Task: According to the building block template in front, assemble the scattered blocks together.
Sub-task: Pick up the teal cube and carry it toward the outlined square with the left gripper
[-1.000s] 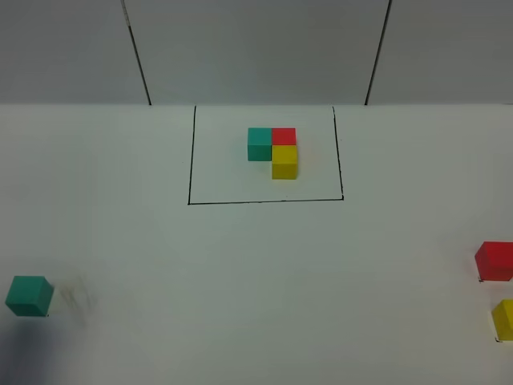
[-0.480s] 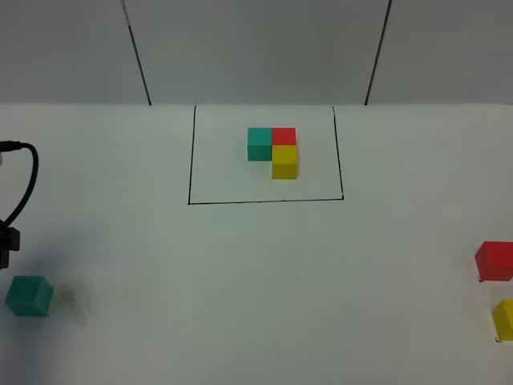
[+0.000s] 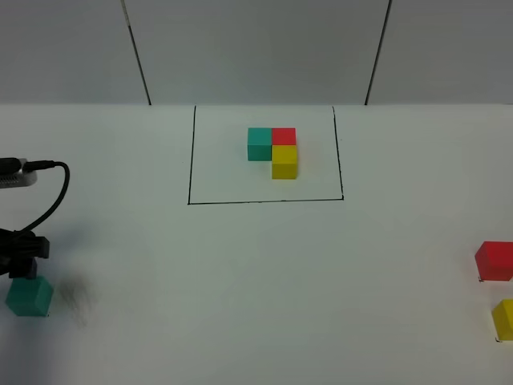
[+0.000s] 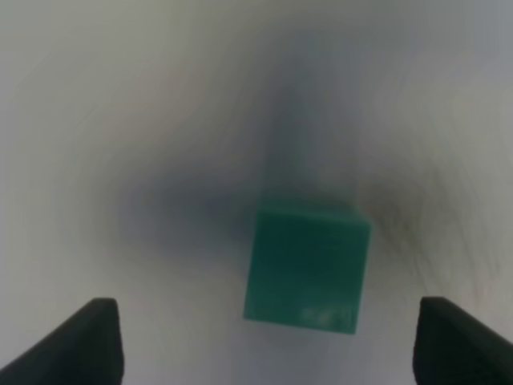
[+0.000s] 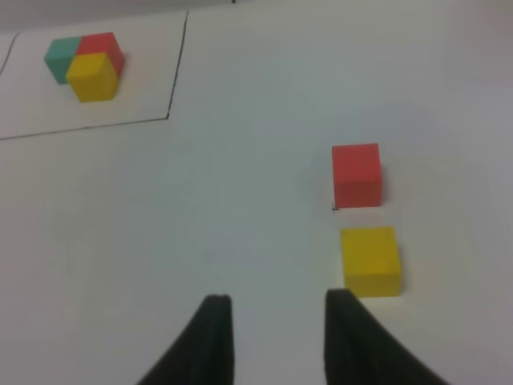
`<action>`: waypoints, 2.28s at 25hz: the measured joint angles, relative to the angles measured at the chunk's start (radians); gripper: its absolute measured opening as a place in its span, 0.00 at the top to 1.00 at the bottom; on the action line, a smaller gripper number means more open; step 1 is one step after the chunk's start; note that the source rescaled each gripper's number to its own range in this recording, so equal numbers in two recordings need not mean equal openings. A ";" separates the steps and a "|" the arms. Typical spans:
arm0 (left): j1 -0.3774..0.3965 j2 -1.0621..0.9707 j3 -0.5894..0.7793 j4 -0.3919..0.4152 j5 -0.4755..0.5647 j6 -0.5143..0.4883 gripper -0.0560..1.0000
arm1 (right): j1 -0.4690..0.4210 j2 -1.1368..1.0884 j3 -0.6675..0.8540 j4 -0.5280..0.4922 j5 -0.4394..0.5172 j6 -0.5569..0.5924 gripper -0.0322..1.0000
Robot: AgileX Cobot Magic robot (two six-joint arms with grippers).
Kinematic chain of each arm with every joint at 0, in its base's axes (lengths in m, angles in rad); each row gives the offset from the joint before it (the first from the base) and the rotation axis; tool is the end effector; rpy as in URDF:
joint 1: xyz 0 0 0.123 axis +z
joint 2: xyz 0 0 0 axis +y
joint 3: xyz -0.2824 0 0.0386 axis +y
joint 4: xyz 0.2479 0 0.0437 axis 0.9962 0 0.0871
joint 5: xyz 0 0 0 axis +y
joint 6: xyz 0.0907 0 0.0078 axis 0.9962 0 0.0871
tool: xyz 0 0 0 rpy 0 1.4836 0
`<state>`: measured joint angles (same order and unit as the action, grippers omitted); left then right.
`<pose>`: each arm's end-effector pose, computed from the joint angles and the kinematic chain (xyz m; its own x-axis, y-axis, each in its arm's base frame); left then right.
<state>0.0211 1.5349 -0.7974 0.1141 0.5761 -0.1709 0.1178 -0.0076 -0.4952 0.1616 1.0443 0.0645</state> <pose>0.2719 0.0114 0.1868 -0.9342 -0.0946 -0.3438 -0.1126 0.9931 0.0326 -0.0068 0.0120 0.2780 -0.4612 0.0907 -0.8827 -0.1755 0.9658 0.1910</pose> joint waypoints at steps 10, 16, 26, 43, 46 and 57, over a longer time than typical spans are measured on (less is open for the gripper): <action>0.000 0.120 -0.001 -0.001 -0.046 0.000 0.30 | 0.000 0.000 0.000 0.000 0.000 0.000 0.97; 0.000 0.179 -0.002 -0.001 -0.082 0.001 0.30 | 0.000 0.000 0.000 0.000 0.000 0.000 0.97; 0.000 0.204 -0.002 -0.001 -0.110 0.001 0.49 | 0.000 0.000 0.000 0.000 0.000 0.000 0.97; -0.134 0.205 -0.211 -0.028 0.136 0.349 0.94 | 0.000 0.000 0.000 0.000 0.000 0.000 0.97; -0.224 0.205 -0.282 -0.092 0.189 0.548 0.94 | 0.000 0.000 0.000 0.000 0.000 0.000 0.97; -0.563 0.219 -0.355 -0.176 0.082 1.058 0.94 | 0.000 0.000 0.000 0.000 0.000 0.000 0.97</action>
<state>-0.5418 1.7543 -1.1523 -0.0619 0.6581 0.8873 0.1178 -0.0076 -0.4952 0.1616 1.0443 0.0640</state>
